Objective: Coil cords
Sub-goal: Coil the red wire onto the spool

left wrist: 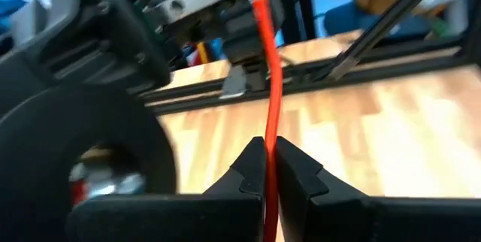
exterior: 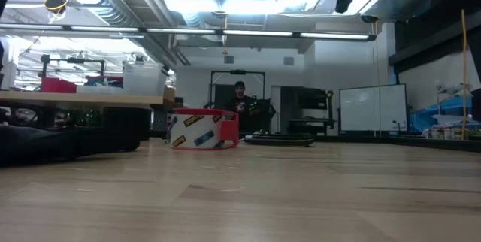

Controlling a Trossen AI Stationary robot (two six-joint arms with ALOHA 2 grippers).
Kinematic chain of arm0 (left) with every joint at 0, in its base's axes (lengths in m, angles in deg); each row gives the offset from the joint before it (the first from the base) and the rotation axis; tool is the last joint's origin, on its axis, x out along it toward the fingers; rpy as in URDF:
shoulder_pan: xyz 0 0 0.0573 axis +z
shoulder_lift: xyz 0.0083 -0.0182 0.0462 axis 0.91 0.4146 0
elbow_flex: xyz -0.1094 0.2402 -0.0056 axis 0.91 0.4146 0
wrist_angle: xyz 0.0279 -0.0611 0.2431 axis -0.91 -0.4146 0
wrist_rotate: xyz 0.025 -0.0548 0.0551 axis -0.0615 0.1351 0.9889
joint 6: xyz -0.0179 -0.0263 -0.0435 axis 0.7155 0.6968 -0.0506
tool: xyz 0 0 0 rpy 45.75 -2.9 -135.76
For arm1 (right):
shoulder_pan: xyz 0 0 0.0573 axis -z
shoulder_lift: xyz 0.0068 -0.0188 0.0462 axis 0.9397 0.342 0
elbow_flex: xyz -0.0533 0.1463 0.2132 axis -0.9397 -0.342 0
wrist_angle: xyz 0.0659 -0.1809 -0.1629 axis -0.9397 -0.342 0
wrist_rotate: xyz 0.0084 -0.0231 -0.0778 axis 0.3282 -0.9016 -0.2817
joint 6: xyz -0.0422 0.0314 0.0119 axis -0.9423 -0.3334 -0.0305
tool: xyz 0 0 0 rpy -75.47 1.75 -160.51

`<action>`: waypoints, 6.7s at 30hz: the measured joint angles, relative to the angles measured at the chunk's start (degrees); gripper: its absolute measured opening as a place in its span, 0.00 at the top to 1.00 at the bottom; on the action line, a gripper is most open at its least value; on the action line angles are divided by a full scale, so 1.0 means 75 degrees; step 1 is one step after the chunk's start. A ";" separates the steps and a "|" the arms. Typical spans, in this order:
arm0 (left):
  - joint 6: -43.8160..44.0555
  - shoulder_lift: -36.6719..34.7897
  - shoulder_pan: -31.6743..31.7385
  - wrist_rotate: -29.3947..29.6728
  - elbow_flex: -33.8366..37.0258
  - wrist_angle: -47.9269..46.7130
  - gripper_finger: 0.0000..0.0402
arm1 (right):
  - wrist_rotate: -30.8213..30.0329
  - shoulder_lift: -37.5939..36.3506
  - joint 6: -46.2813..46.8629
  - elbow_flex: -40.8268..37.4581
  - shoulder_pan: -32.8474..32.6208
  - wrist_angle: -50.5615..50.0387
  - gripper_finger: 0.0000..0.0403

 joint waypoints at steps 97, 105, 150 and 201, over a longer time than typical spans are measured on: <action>0.0848 -0.0493 -0.0037 0.0428 0.0000 -0.0892 0.71 | -0.1052 -0.0023 -0.0339 0.0003 0.0012 -0.1629 0.99; 0.1064 -0.1027 -0.0219 0.1097 -0.0004 -0.1959 0.71 | -0.1006 -0.0026 -0.0339 0.0000 0.0009 -0.1573 0.99; 1.3714 -0.1448 -0.3031 0.5740 0.1905 -0.9683 0.71 | 0.1775 -0.0493 0.0064 0.0000 0.0006 -0.1012 0.99; 0.5621 -0.0405 -0.0541 0.0567 0.5091 0.6156 0.81 | 0.2031 -0.0207 -0.1032 0.0003 0.0006 -0.3277 0.99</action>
